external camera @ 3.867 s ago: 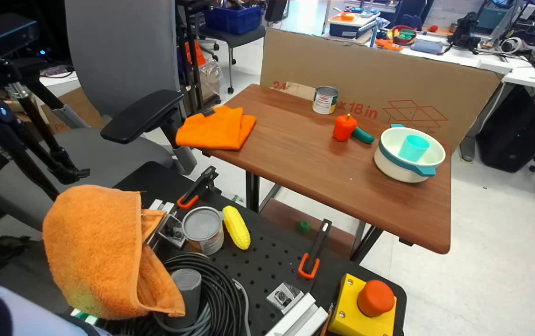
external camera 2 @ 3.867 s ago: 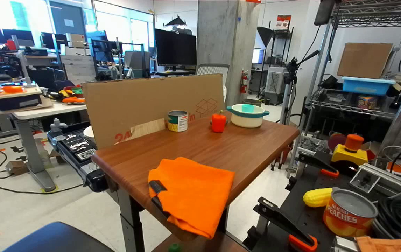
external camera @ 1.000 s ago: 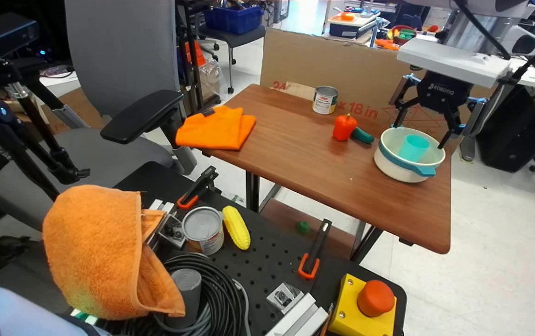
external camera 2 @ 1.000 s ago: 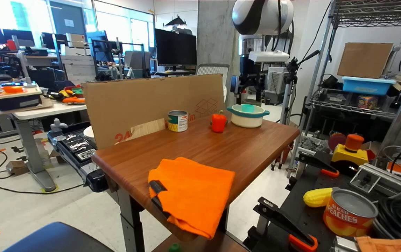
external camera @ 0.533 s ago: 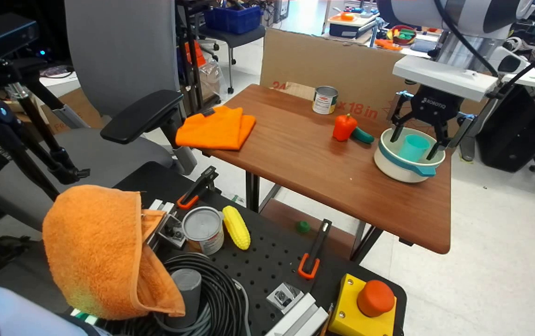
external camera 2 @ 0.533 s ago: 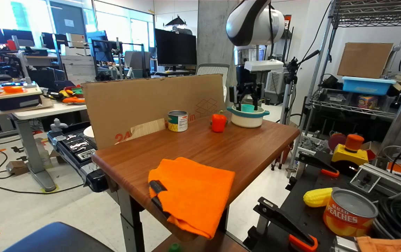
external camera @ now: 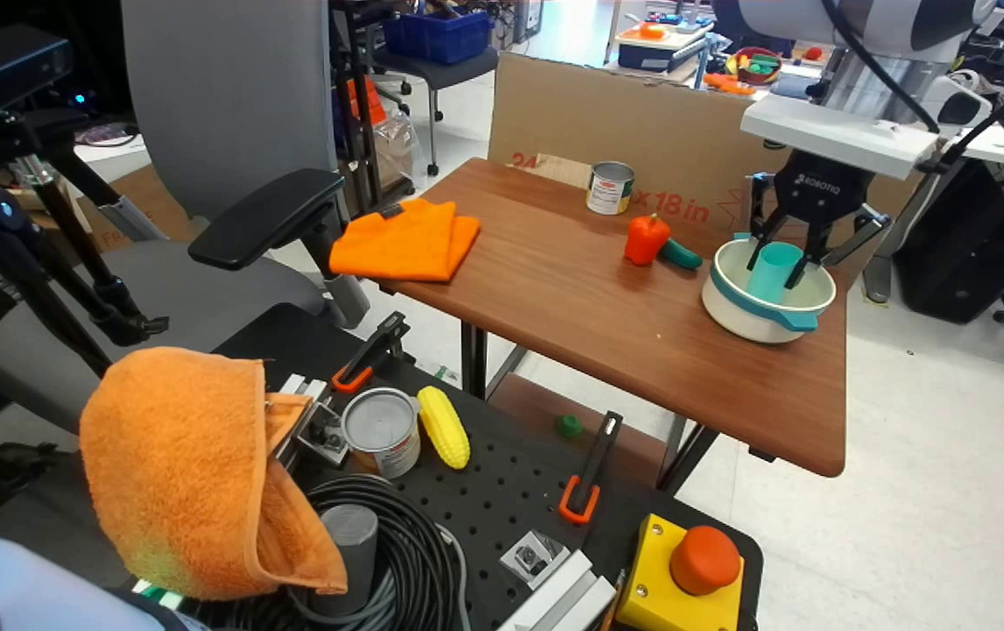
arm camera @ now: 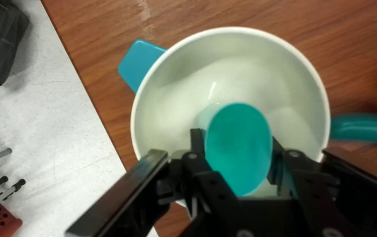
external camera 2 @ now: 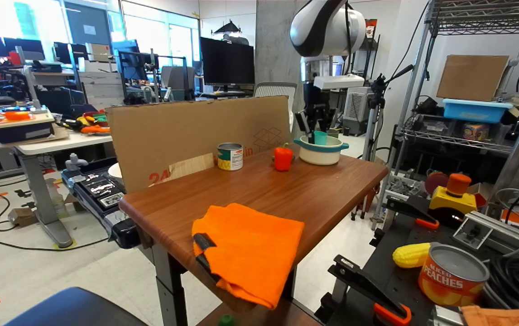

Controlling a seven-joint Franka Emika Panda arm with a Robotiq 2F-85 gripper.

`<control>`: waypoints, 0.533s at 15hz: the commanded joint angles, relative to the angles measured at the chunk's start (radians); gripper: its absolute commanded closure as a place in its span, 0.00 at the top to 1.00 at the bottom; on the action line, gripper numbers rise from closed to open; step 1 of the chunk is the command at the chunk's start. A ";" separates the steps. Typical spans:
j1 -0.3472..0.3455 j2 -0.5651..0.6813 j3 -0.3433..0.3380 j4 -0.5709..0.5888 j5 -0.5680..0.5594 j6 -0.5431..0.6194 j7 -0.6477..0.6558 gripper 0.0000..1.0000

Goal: Remove the blue cup out of the bowl

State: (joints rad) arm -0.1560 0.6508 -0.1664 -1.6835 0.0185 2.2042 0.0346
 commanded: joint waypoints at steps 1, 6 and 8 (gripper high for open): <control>-0.008 -0.166 0.017 -0.145 -0.010 0.015 -0.043 0.17; -0.026 -0.402 0.012 -0.339 0.003 0.002 -0.111 0.17; -0.036 -0.454 -0.002 -0.383 0.002 -0.003 -0.114 0.17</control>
State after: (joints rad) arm -0.1699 0.3115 -0.1631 -1.9544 0.0198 2.2023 -0.0449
